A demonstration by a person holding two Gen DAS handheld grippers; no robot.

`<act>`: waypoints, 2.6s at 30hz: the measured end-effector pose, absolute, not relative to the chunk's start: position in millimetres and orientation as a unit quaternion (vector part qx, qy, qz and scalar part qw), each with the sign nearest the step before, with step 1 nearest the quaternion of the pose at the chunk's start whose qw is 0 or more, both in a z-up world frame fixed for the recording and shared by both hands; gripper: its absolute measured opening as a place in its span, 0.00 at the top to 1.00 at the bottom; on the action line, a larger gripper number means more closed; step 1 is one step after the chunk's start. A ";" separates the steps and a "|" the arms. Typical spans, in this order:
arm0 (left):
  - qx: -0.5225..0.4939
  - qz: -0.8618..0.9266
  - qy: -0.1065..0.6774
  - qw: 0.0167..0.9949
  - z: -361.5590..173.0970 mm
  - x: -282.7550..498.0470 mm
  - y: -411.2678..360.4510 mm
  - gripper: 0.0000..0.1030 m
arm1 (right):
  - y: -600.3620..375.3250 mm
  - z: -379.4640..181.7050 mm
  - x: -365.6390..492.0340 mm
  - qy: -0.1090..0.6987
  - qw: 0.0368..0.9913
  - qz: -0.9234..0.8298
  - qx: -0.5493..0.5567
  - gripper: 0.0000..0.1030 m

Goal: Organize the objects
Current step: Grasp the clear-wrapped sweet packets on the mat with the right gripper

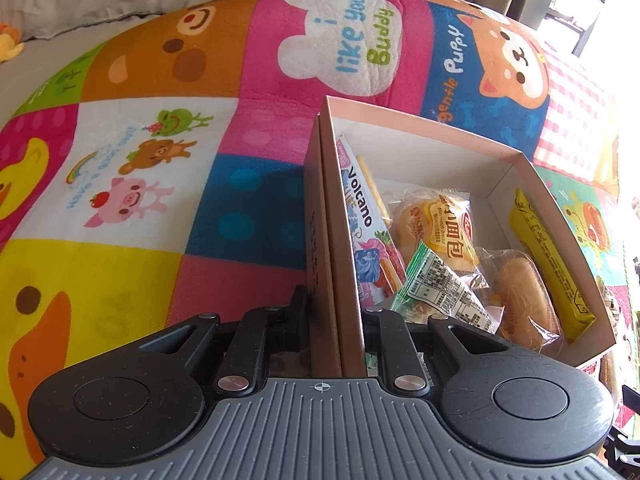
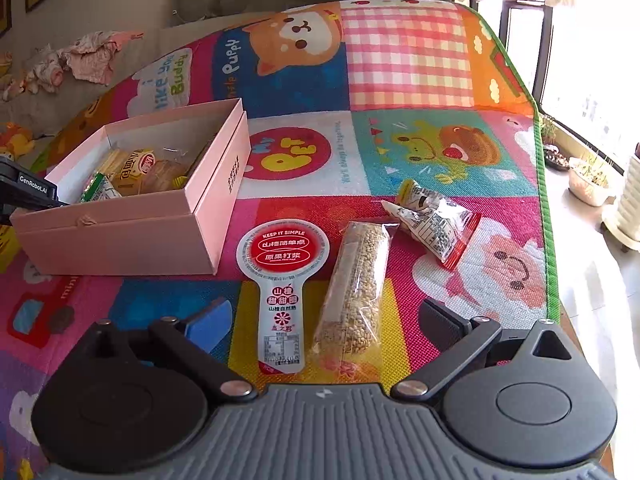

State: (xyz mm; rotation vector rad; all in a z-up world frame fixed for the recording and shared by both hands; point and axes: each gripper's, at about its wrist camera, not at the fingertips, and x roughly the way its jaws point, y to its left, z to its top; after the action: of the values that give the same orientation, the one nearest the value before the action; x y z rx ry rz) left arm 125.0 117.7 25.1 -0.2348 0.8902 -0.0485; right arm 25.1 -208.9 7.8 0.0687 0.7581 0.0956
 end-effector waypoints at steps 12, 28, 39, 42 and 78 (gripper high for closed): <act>-0.120 -0.021 0.427 0.896 23.8 122.6 119.3 0.82 | -222.2 2.5 28.1 0.390 0.915 0.079 0.068 0.00; -0.117 -0.023 0.430 0.895 24.1 120.5 119.1 0.82 | -233.4 24.3 13.2 0.330 0.939 0.085 0.046 0.00; -0.120 -0.020 0.430 0.894 25.0 122.1 117.9 0.82 | -294.2 27.8 107.2 0.348 0.935 0.062 0.012 0.00; -0.120 -0.021 0.431 0.894 24.7 122.1 118.2 0.82 | -307.2 17.8 124.1 0.358 0.929 0.052 0.072 0.00; -0.115 -0.024 0.435 0.893 24.1 122.8 118.3 0.82 | -296.0 -2.6 157.0 0.395 0.916 0.067 -0.005 0.34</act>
State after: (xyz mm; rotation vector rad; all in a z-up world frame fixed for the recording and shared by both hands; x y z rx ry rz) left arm 122.8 118.3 24.1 -0.2391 0.9030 -0.0496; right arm 157.0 -296.0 -2.6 -0.0112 0.8136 0.1377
